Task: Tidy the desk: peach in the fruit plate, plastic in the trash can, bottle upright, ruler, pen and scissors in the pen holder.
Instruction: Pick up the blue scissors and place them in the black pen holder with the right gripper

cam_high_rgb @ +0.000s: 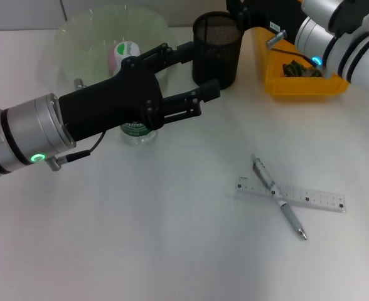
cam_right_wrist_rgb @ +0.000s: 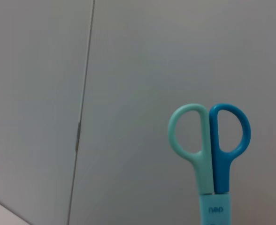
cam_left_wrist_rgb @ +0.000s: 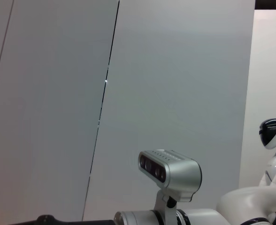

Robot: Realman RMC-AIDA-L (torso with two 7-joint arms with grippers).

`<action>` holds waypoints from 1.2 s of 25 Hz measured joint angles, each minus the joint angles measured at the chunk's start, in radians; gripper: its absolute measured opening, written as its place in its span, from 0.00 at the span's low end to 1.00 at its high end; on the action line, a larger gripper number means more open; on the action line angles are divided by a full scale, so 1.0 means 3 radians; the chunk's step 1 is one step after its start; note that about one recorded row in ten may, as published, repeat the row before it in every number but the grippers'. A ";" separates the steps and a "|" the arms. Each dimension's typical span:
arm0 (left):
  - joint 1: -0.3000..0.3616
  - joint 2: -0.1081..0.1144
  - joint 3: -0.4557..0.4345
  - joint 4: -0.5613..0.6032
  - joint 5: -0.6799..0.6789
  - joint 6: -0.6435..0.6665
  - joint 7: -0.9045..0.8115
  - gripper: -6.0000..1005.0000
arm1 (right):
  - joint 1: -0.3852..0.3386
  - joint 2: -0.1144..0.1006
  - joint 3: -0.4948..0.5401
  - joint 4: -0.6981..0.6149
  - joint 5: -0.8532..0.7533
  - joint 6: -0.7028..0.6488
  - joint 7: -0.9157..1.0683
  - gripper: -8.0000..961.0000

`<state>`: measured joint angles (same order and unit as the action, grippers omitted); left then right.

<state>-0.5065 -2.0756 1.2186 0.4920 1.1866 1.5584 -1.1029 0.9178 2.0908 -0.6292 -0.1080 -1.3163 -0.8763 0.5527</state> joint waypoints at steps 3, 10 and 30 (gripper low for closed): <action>-0.0003 0.0005 0.0002 0.0019 0.0003 -0.0005 0.0037 0.83 | 0.0025 0.0000 -0.0010 0.0034 0.0001 0.0076 0.0010 0.25; -0.0018 0.0005 0.0003 0.0022 0.0006 -0.0005 0.0041 0.83 | 0.0045 0.0000 -0.0031 0.0089 0.0001 0.0152 0.0010 0.25; -0.0025 -0.0003 0.0006 0.0027 0.0008 -0.0023 0.0041 0.83 | 0.0069 0.0000 -0.0035 0.0155 -0.0027 0.0233 -0.0006 0.28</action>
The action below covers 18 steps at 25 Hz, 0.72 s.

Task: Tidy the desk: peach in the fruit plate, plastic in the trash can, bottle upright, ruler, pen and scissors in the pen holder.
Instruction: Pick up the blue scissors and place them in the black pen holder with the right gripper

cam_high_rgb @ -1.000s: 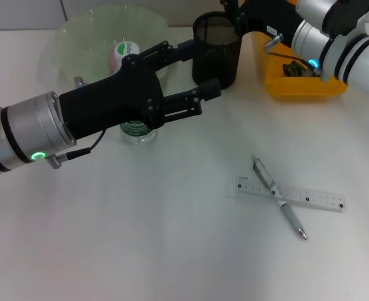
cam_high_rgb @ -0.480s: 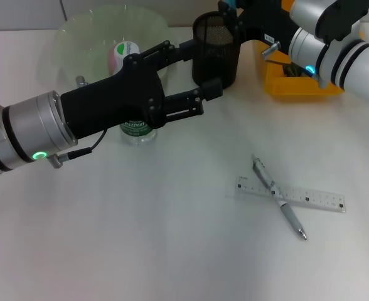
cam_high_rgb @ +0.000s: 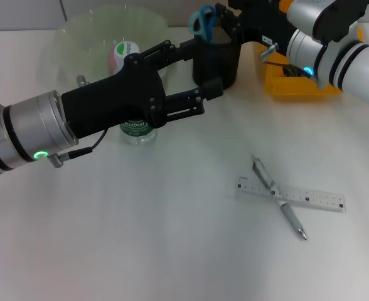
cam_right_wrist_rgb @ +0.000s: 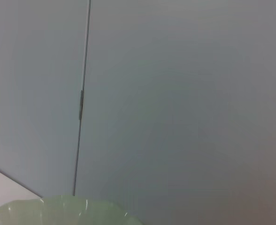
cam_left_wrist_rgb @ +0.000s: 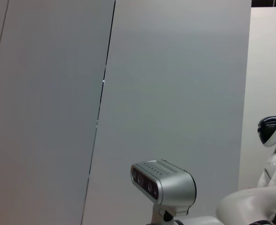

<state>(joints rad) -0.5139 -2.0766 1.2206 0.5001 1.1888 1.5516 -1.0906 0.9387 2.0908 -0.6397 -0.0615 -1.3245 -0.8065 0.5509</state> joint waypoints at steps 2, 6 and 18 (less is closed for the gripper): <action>0.0000 -0.0001 0.0001 0.0002 0.0000 -0.0002 0.0000 0.83 | 0.0001 0.0001 0.0000 0.0001 -0.0002 0.0000 -0.0001 0.29; 0.0000 -0.0002 0.0002 0.0006 0.0000 -0.0003 0.0000 0.83 | 0.0001 0.0002 0.0000 0.0001 -0.0003 0.0000 -0.0002 0.31; 0.0007 0.0010 0.0002 0.0006 0.0000 -0.0003 0.0000 0.83 | -0.0107 -0.0003 0.0000 -0.0066 0.0000 -0.0265 0.0221 0.37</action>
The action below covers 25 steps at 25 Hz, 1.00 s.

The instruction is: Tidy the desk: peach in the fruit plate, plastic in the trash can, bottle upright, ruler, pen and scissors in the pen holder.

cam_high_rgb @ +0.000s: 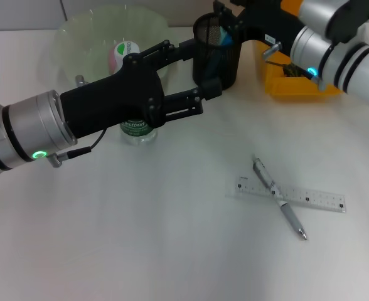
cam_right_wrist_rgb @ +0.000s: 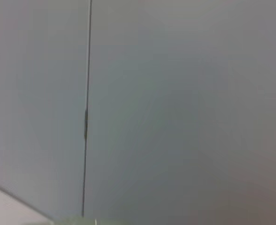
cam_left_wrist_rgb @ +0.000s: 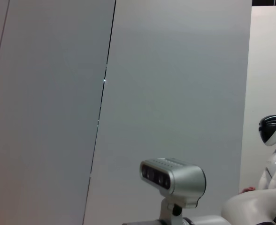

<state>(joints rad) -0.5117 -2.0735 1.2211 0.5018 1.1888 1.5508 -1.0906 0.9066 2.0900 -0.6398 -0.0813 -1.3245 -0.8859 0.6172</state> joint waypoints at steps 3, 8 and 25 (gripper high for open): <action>0.0016 0.0004 0.0000 -0.0001 0.0000 0.0000 0.0001 0.83 | -0.0117 -0.0017 -0.0050 -0.0129 -0.0031 -0.0148 0.0234 0.38; 0.0018 0.0004 0.0000 0.0000 0.0000 0.0000 0.0004 0.83 | -0.0550 -0.0022 -0.0628 -0.0808 -0.0102 -0.0535 0.1040 0.62; 0.0082 0.0008 0.0087 0.0001 0.0025 0.0020 0.0057 0.83 | -0.1897 -0.0047 -0.1046 -0.2337 -0.0113 -0.2093 0.1874 0.65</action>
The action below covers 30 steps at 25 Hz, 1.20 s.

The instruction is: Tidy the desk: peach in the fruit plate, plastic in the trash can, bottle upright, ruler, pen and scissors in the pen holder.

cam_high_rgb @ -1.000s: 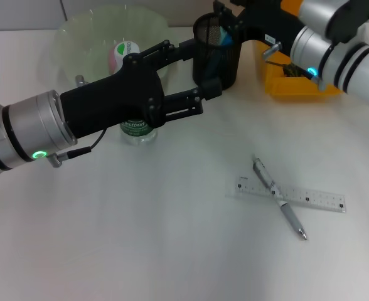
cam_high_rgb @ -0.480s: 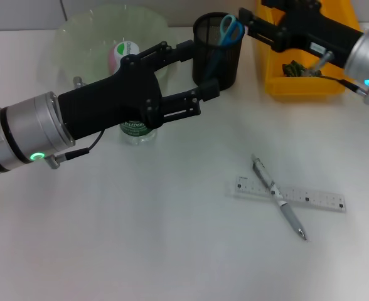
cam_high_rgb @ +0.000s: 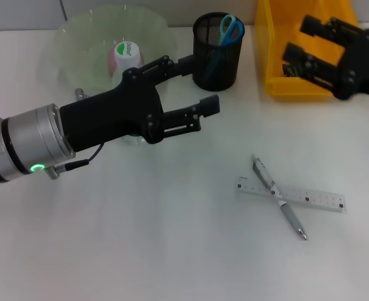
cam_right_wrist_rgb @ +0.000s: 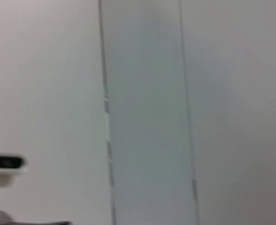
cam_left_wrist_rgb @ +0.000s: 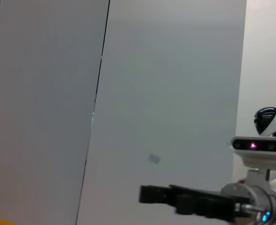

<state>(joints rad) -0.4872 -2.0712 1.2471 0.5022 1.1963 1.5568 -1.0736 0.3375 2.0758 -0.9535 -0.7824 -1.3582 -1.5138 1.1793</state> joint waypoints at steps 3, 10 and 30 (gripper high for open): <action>0.0019 0.0001 0.0003 0.0002 0.0053 0.0003 0.0000 0.83 | -0.0165 -0.0010 0.0119 -0.0155 -0.0178 -0.0344 0.0173 0.65; 0.0057 0.0001 0.0064 0.0003 0.0067 0.0006 0.0000 0.83 | -0.0279 -0.0004 0.0423 -0.0418 -0.0723 -0.0699 0.0575 0.65; 0.0275 -0.0002 0.0337 0.0003 0.0067 0.0218 0.0080 0.83 | 0.0069 -0.0049 0.0663 -0.2012 -0.2136 -0.1583 0.2262 0.65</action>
<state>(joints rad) -0.4045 -2.0717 1.3481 0.5032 1.2164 1.6223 -1.0497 0.3584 2.0610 -0.7546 -1.3861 -1.9990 -1.9886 1.8580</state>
